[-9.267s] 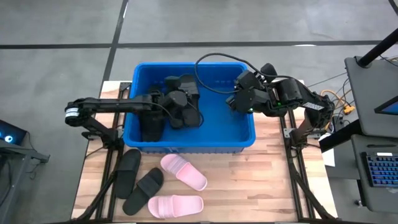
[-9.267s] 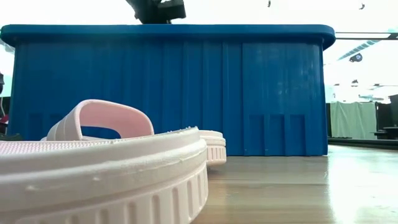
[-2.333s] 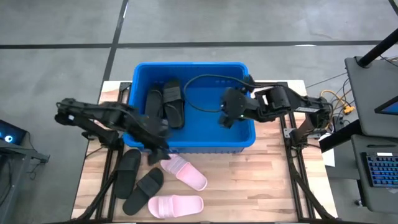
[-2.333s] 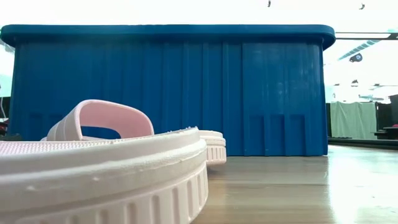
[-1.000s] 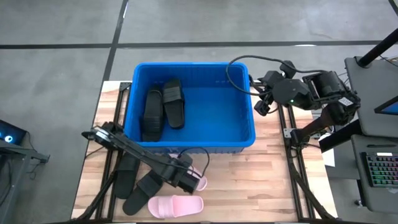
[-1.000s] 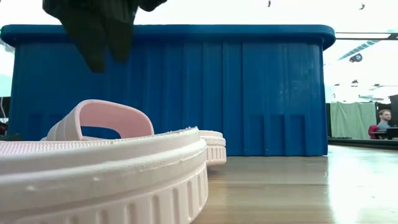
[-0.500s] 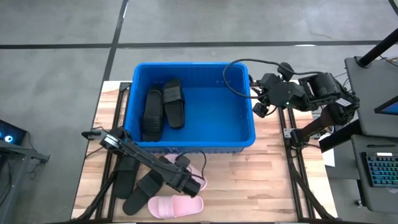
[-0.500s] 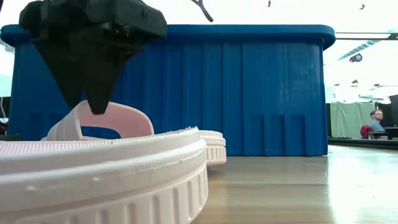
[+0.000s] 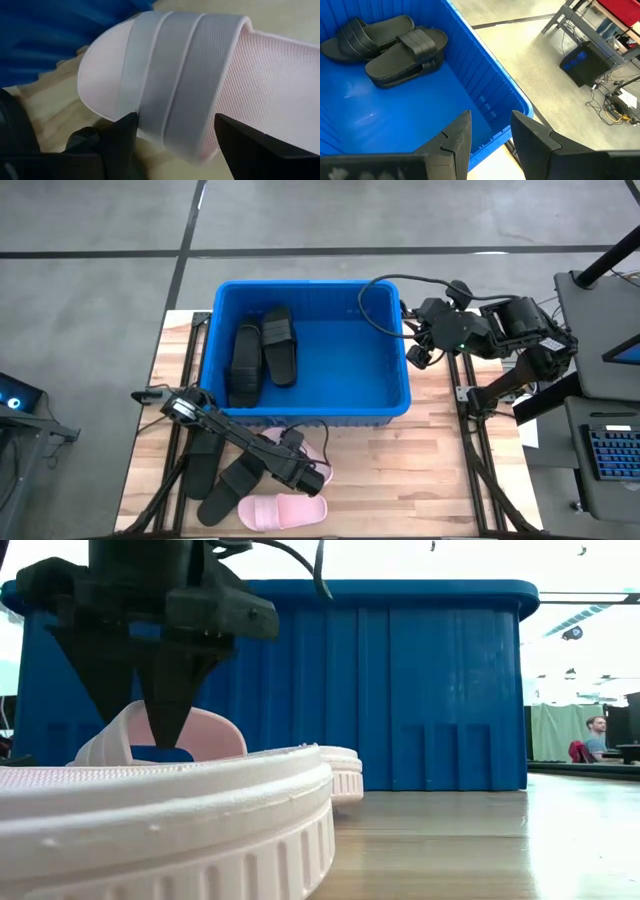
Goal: Pick and place slides into bin
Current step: Put the top pink slide into the blue container
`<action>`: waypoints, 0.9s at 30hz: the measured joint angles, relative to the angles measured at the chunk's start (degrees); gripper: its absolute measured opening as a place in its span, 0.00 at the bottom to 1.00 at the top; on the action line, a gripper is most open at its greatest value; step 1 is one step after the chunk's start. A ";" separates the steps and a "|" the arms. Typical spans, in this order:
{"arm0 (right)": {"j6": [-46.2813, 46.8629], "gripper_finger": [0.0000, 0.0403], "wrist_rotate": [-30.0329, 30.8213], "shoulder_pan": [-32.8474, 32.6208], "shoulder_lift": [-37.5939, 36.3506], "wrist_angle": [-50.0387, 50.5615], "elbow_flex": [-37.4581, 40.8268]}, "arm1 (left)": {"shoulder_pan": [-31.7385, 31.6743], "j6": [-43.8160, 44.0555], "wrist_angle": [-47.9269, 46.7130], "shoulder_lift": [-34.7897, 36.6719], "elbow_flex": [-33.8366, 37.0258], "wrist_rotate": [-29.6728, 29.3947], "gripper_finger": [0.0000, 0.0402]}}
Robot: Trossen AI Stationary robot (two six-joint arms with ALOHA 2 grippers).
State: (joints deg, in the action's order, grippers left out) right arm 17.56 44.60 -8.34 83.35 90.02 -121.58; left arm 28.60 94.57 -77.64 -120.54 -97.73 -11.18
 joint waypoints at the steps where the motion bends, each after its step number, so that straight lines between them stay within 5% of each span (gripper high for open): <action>1: 0.00 0.32 0.02 0.00 0.00 0.00 0.00 | 0.00 0.11 -0.07 0.15 0.00 0.01 0.62; 8: 0.00 0.32 0.00 0.00 0.00 0.00 0.00 | 0.02 0.19 -1.45 0.23 0.28 0.09 0.55; 16: -0.02 0.32 0.00 0.00 0.00 0.00 0.00 | 0.02 0.41 -2.39 0.26 0.22 -0.08 0.30; 23: -0.75 0.32 0.00 0.00 0.00 0.00 0.00 | 0.11 -8.56 -2.87 0.67 -0.75 -0.05 0.06; 27: -1.05 0.32 0.00 0.00 0.00 0.00 0.00 | 0.11 -11.69 -2.37 1.51 -0.92 -0.15 0.01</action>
State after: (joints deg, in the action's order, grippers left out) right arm 16.51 44.60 -8.34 83.35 90.02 -121.58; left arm 28.71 82.88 -80.00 -119.03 -98.65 -11.33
